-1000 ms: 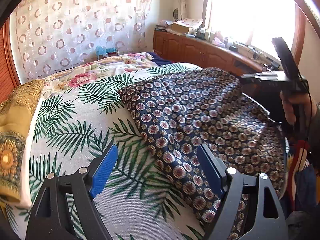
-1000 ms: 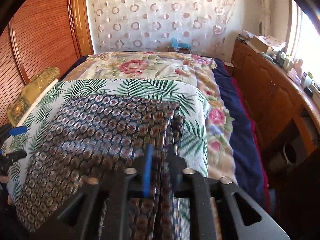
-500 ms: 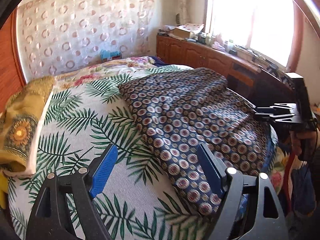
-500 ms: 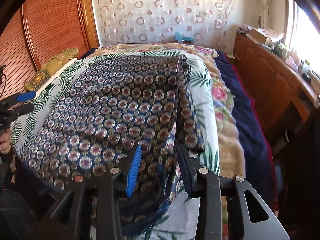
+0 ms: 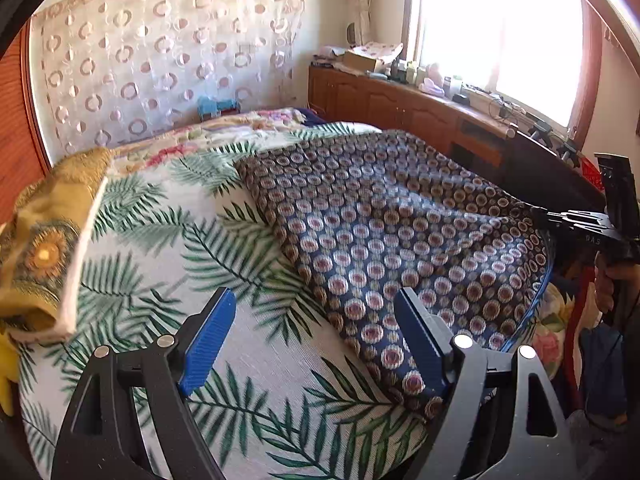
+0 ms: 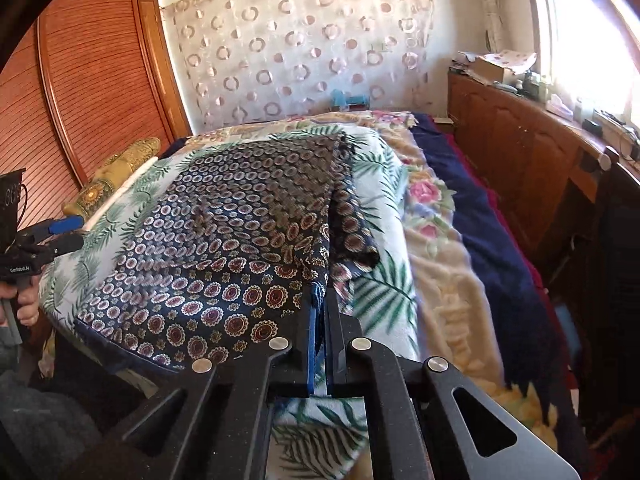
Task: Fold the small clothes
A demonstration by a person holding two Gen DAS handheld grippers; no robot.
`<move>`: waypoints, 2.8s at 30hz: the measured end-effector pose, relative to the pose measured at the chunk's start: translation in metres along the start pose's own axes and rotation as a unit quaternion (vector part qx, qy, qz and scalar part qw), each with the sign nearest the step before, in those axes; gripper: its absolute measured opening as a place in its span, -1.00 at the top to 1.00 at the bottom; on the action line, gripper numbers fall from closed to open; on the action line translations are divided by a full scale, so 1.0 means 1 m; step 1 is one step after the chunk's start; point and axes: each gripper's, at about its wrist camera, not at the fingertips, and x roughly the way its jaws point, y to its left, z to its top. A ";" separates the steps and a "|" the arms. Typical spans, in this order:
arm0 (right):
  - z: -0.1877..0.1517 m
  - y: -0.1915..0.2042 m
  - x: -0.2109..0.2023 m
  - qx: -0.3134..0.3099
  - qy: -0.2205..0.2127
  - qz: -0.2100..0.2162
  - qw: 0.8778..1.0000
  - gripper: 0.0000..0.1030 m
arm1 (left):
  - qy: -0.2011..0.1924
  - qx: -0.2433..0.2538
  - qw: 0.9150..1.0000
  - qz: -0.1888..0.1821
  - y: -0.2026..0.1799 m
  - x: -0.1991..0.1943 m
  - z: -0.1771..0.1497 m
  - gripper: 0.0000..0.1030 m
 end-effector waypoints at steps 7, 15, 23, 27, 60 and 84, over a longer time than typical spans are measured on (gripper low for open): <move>-0.004 -0.001 0.006 0.011 0.012 -0.010 1.000 0.95 | 0.022 0.006 1.000 -0.014 -0.009 0.012 -0.013 -0.60; 0.006 0.023 0.002 -0.009 -0.003 -0.046 0.999 0.73 | 0.035 0.008 0.999 -0.023 -0.019 0.018 -0.023 -0.60; 0.001 0.049 0.000 -0.018 -0.030 -0.026 0.999 -0.42 | 0.047 0.005 0.998 -0.030 -0.024 0.023 -0.032 -0.60; -0.008 0.064 0.016 -0.031 -0.011 -0.016 0.999 -0.43 | 0.052 0.004 0.997 -0.051 -0.026 0.023 -0.038 -0.48; -0.016 0.118 0.006 -0.100 0.006 0.068 0.993 -0.61 | -0.042 0.005 0.991 -0.127 -0.049 -0.024 0.030 0.92; 0.087 0.085 0.072 -0.151 -0.002 0.024 0.988 0.90 | -0.084 -0.034 0.993 -0.082 0.006 0.011 0.087 0.92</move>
